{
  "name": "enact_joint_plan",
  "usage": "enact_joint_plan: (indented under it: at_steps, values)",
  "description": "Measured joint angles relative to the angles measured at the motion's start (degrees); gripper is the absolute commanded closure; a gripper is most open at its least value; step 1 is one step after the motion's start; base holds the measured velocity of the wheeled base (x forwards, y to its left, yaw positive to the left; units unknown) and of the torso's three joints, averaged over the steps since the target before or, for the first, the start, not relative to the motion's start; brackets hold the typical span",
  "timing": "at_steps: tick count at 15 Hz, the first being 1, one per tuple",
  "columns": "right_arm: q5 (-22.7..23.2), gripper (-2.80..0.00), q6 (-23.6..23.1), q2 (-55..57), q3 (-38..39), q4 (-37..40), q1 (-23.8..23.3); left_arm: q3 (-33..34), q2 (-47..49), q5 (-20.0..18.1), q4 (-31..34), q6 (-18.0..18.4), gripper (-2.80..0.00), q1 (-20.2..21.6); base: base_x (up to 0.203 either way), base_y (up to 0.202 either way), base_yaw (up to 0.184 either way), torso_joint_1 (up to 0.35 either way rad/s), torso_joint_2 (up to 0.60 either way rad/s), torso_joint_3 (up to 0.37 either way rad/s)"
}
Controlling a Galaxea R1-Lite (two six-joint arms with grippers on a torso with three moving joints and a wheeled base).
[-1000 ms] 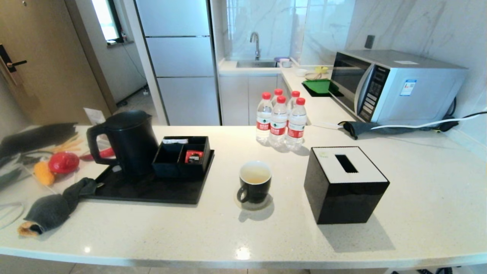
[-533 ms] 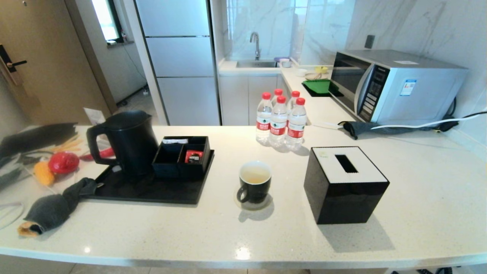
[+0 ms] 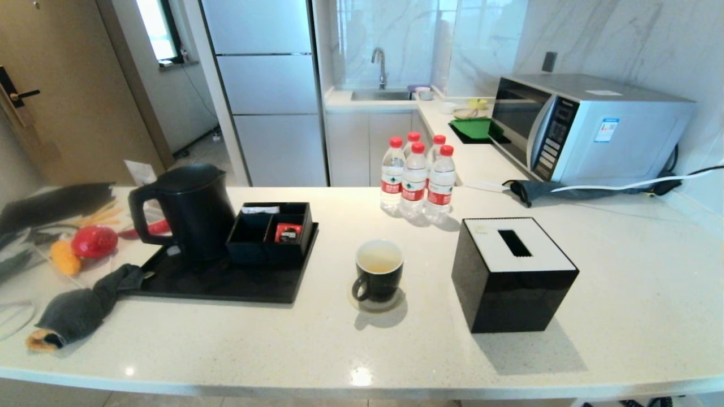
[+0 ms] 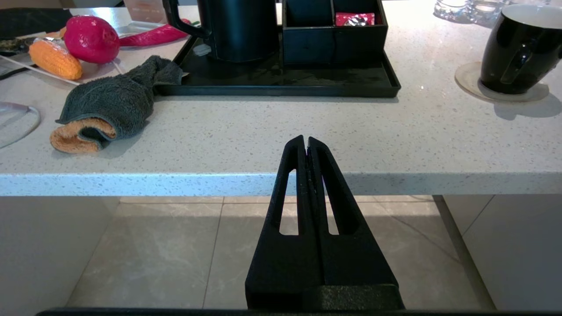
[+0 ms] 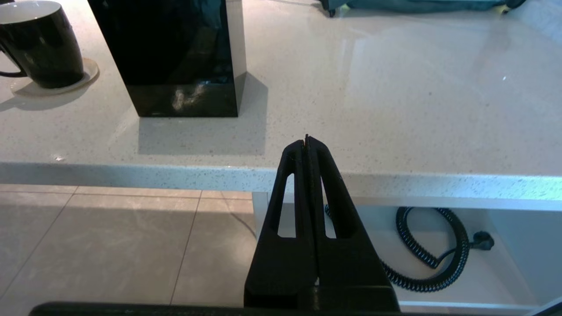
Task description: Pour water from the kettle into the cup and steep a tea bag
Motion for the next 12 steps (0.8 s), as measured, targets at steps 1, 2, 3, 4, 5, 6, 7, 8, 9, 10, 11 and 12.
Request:
enact_joint_plan:
  at_steps: [1,2,3,4,5,6,7,8,9,10,11,12]
  values:
    - [0.0,0.0,-0.3,-0.1,0.0,-0.8,0.0,0.0,0.0,0.0,0.0,0.0,0.0,0.0,0.0,0.0,0.0,0.0,0.0,0.0]
    - [0.0,0.0,-0.2,-0.2,0.1,-1.6,0.0,0.0,0.0,0.0,0.0,0.0,0.0,0.0,0.0,0.0,0.0,0.0,0.0,0.0]
    - [0.0,0.0,0.5,-0.3,0.2,-1.8,0.0,0.0,0.0,0.0,0.0,0.0,0.0,0.0,0.0,0.0,0.0,0.0,0.0,0.0]
    - [0.0,0.0,0.8,-0.3,0.3,-1.8,0.0,0.0,0.0,0.0,0.0,0.0,0.0,0.0,0.0,0.0,0.0,0.0,0.0,0.0]
    - [0.0,0.0,0.5,-0.3,0.3,-1.7,0.0,0.0,0.0,0.0,0.0,0.0,0.0,0.0,0.0,0.0,0.0,0.0,0.0,0.0]
    - [0.0,0.0,0.4,-0.3,0.3,-1.6,0.0,0.0,0.0,0.0,0.0,0.0,0.0,0.0,0.0,0.0,0.0,0.0,0.0,0.0]
    - [0.0,0.0,0.4,-0.3,0.3,-1.6,0.0,0.0,0.0,0.0,0.0,0.0,0.0,0.0,0.0,0.0,0.0,0.0,0.0,0.0]
    - [0.0,0.0,0.4,-0.3,0.3,-1.6,0.0,0.0,0.0,0.0,0.0,0.0,0.0,0.0,0.0,0.0,0.0,0.0,0.0,0.0]
    - [0.0,0.0,0.4,-0.3,0.3,-1.7,0.0,0.0,0.0,0.0,0.0,0.0,0.0,0.0,0.0,0.0,0.0,0.0,0.0,0.0]
    - [0.0,0.0,0.7,-0.3,0.3,-1.8,0.0,0.0,0.0,0.0,0.0,0.0,0.0,0.0,0.0,0.0,0.0,0.0,0.0,0.0]
    - [0.0,0.0,0.9,-0.3,0.3,-1.4,0.0,0.0,0.0,0.0,0.0,0.0,0.0,0.0,0.0,0.0,0.0,0.0,0.0,0.0]
    - [0.0,0.0,1.0,-0.3,0.2,-1.3,0.0,0.0,0.0,0.0,0.0,0.0,0.0,0.0,0.0,0.0,0.0,0.0,0.0,0.0]
